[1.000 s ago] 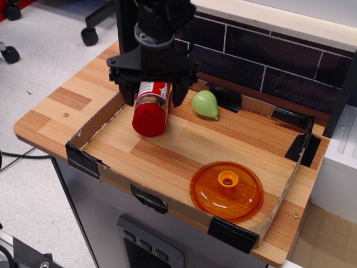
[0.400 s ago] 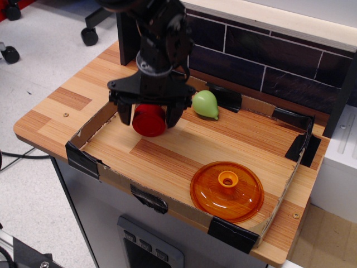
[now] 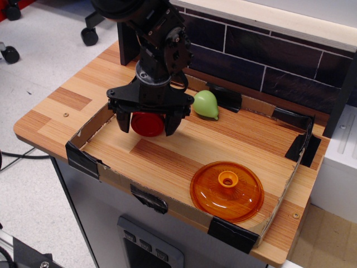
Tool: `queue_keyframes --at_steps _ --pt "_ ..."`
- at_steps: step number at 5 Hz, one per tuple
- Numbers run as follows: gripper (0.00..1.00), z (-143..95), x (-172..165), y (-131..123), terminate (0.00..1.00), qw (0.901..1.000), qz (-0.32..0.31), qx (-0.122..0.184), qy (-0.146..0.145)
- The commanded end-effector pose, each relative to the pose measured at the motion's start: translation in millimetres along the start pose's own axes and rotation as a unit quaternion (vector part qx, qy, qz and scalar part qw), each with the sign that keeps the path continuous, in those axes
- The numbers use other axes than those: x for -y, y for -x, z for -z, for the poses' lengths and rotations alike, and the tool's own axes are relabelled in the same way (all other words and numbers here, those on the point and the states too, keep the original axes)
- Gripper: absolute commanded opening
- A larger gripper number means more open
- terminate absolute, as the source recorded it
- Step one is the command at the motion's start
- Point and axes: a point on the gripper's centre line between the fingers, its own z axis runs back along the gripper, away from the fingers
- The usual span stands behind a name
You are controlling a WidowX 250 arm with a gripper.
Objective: Upright basil bottle
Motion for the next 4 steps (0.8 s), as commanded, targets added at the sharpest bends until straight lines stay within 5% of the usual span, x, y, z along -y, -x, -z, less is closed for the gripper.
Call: queue_keyframes --at_steps 1,4 --pt "0.0 -13 4 -16 0.0 0.9996 -0.011 0.022 0.016" --pt "0.0 -90 -11 -39 0.0 0.9971 -0.048 0.016 0.056"
